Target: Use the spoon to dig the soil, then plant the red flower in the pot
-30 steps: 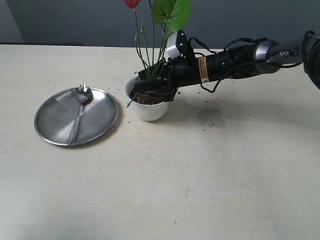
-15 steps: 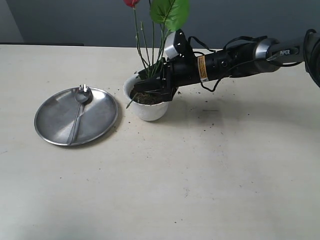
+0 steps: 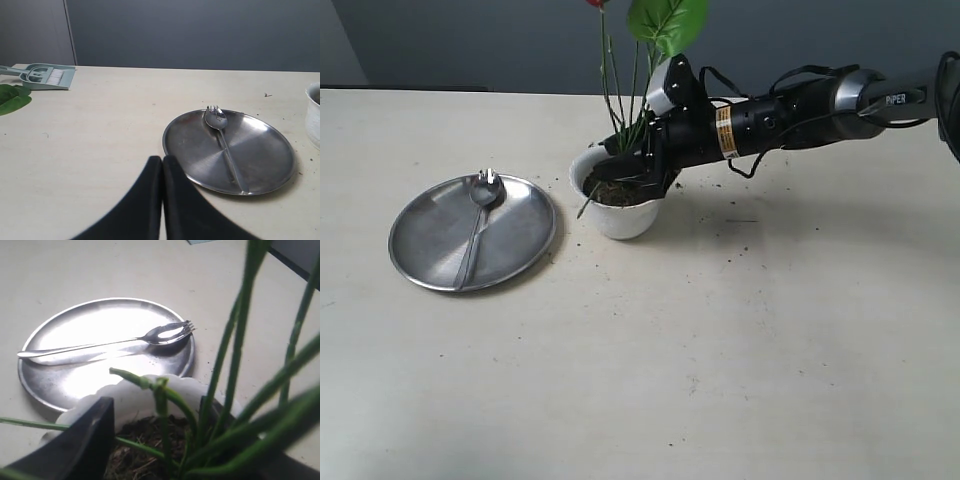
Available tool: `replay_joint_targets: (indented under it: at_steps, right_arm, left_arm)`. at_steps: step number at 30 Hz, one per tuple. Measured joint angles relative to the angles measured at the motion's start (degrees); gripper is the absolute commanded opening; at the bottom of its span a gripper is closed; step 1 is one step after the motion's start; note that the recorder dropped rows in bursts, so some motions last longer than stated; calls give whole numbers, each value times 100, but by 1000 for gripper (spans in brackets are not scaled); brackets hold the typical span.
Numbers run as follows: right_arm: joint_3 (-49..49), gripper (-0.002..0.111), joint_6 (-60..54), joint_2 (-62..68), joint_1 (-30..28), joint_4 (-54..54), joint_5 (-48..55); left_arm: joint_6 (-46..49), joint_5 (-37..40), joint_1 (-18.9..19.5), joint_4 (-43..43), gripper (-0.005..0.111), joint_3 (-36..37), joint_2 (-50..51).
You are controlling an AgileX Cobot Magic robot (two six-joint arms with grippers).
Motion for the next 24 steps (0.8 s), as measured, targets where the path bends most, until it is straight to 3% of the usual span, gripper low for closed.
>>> replay_joint_targets:
  at_steps: [24]
  right_arm:
    - [35, 50, 245, -192, 0, -351, 270]
  left_arm:
    - [0, 0, 0, 0, 0, 0, 0]
